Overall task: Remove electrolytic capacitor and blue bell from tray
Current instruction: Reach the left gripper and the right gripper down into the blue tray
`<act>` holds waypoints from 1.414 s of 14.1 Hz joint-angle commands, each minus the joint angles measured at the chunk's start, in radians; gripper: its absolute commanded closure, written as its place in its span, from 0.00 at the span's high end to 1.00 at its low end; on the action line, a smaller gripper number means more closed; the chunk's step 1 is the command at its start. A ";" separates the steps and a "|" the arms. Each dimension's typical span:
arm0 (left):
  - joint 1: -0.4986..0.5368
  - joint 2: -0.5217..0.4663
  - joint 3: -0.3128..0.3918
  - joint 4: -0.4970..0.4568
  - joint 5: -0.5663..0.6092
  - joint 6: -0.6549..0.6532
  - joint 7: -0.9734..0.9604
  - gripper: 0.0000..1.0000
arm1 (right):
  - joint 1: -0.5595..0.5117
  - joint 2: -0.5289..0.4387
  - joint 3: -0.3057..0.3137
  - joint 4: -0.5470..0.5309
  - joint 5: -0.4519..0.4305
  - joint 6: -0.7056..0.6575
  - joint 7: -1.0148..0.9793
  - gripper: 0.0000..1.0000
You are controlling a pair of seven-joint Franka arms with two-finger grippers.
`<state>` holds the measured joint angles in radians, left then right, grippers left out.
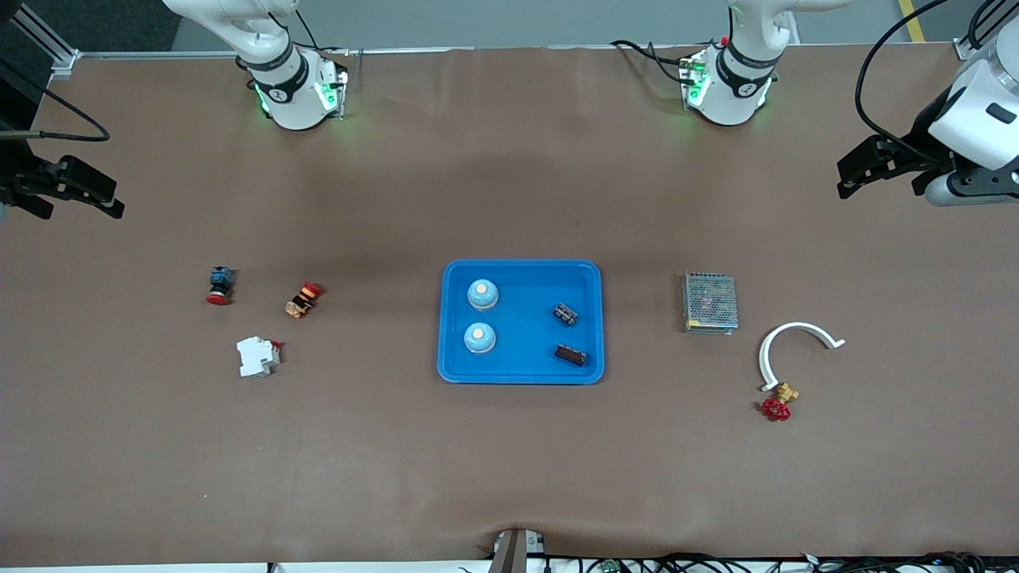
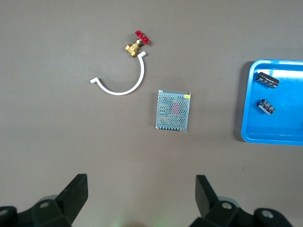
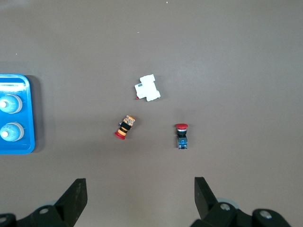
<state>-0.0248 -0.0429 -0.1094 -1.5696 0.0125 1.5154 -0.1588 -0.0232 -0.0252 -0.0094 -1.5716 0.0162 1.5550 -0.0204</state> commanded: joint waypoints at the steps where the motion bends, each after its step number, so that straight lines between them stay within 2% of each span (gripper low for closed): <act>1: -0.001 0.001 -0.001 0.013 -0.005 -0.017 0.018 1.00 | -0.007 -0.016 0.009 -0.018 0.005 0.000 0.008 1.00; 7: -0.006 0.046 -0.004 0.020 -0.006 -0.015 0.004 1.00 | -0.007 -0.016 0.008 -0.018 0.005 0.002 0.008 1.00; 9: -0.009 0.073 -0.028 0.020 -0.005 -0.008 -0.001 1.00 | -0.001 -0.006 0.011 -0.016 0.005 0.008 0.010 1.00; 13: -0.007 0.144 -0.097 0.014 -0.008 0.045 -0.134 1.00 | 0.115 0.022 0.013 -0.016 0.007 0.014 0.082 1.00; 17: -0.016 0.234 -0.173 0.008 -0.006 0.126 -0.272 1.00 | 0.206 0.112 0.013 -0.028 0.007 0.017 0.093 1.00; 18: -0.036 0.264 -0.176 0.008 -0.005 0.150 -0.321 1.00 | 0.218 0.138 0.013 -0.034 0.007 0.032 0.093 1.00; 20: -0.079 0.317 -0.176 0.008 -0.005 0.202 -0.414 1.00 | 0.245 0.151 0.013 -0.115 0.008 0.133 0.112 1.00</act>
<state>-0.0706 0.2261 -0.2836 -1.5753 0.0125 1.6808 -0.4965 0.1982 0.1160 0.0098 -1.6269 0.0216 1.6195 0.0689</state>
